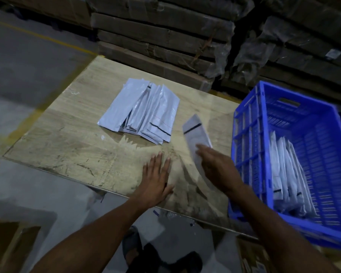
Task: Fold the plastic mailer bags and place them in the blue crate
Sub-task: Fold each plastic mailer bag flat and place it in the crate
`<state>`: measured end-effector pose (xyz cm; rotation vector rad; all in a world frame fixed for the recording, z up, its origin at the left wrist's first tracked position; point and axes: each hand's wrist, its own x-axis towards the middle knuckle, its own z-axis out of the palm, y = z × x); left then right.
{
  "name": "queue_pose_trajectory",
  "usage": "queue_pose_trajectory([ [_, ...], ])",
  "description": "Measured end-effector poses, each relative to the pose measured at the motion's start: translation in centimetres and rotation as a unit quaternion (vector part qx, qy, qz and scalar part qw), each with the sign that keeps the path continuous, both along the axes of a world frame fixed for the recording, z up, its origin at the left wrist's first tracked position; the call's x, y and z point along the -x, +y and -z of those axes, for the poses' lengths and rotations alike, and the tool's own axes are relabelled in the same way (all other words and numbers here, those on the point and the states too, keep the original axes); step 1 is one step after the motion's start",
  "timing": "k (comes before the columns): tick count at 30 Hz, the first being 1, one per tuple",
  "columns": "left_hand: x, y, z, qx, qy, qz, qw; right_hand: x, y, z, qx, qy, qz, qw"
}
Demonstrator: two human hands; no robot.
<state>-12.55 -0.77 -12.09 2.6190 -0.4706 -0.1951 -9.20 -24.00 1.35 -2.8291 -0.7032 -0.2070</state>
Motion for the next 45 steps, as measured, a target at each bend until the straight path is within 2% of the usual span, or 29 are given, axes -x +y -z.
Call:
queue_pose_trajectory([
  [4,-1.3,-4.7,-0.6,-0.046,0.039,0.058,0.997,-1.1,-5.0,-5.1,-0.038,-0.027,0.043,0.998],
  [12,-4.1,-12.2,-2.9,-0.131,0.139,0.095,0.977,-1.2,-16.6,-12.2,-0.067,-0.097,0.143,0.983],
  [18,-5.3,-14.3,-3.1,-0.190,0.212,0.083,0.955,0.8,-25.6,-12.8,-0.039,-0.107,0.193,0.974],
  [23,-5.5,-15.1,-4.0,-0.206,0.240,0.068,0.946,2.8,-30.8,-9.2,0.016,-0.019,0.245,0.969],
  [29,-5.1,-15.4,-4.4,-0.211,0.252,0.053,0.943,3.7,-32.4,-5.1,0.149,0.113,0.298,0.936],
  [35,-4.6,-14.9,-3.7,-0.218,0.224,0.060,0.948,4.1,-31.7,-2.2,0.131,0.176,0.269,0.938],
  [40,-4.7,-14.8,-3.2,-0.214,0.224,0.058,0.949,4.7,-31.5,-1.6,0.101,0.140,0.257,0.951],
  [45,-4.1,-14.4,-3.2,-0.208,0.192,0.054,0.958,4.0,-29.3,-3.1,0.080,0.038,0.240,0.967],
])
